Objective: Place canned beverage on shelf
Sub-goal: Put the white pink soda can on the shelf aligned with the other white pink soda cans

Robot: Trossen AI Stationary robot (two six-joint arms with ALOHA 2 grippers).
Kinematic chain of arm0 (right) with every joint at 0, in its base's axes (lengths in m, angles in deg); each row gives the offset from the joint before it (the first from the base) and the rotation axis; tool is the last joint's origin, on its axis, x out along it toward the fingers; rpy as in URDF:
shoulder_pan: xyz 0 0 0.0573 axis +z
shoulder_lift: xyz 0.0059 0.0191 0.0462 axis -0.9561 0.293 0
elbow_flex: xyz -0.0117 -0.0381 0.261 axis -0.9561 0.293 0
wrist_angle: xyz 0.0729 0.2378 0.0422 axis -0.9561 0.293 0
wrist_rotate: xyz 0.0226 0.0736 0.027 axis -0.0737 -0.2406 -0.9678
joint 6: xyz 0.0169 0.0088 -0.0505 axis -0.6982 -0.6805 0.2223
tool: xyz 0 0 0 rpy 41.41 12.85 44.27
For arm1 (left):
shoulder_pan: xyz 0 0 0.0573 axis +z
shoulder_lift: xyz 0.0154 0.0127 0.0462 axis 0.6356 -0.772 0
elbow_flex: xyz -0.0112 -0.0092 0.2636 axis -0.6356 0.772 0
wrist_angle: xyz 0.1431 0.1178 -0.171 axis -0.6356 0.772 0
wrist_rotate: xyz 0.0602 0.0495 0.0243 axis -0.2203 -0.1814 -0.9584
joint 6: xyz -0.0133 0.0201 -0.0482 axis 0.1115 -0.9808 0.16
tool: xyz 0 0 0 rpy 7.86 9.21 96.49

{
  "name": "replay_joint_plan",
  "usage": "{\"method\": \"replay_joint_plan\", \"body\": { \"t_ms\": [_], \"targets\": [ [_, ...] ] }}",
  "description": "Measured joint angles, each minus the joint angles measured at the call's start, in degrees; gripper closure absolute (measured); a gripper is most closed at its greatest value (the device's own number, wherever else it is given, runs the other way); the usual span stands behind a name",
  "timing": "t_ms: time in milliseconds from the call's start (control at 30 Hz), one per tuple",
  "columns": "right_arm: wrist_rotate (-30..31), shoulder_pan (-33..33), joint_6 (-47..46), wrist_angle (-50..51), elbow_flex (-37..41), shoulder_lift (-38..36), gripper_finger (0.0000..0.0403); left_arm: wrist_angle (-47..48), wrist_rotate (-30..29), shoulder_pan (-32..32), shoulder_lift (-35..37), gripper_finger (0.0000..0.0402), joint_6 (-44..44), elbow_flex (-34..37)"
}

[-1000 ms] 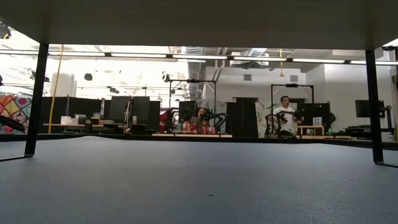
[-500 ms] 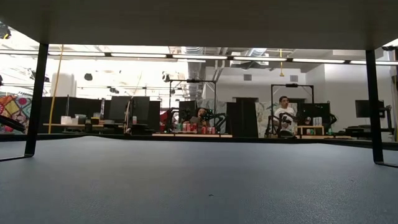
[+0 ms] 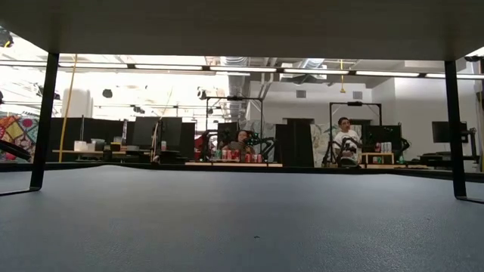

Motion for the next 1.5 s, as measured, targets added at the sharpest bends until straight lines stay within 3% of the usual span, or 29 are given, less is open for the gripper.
{"method": "replay_joint_plan", "body": {
  "t_ms": [733, 1500],
  "targets": [
    [-3.29, -0.68, 0.17, -3.39, -0.13, 2.97, 0.0199, -0.02, -0.23, 0.0, -0.01, 0.0058, -0.05, 0.0],
    [-3.05, -0.24, -1.22, -1.05, -0.13, 2.89, 0.0158, -0.03, -0.43, 0.0, -0.02, 0.0058, -0.42, 0.0]
  ]
}}
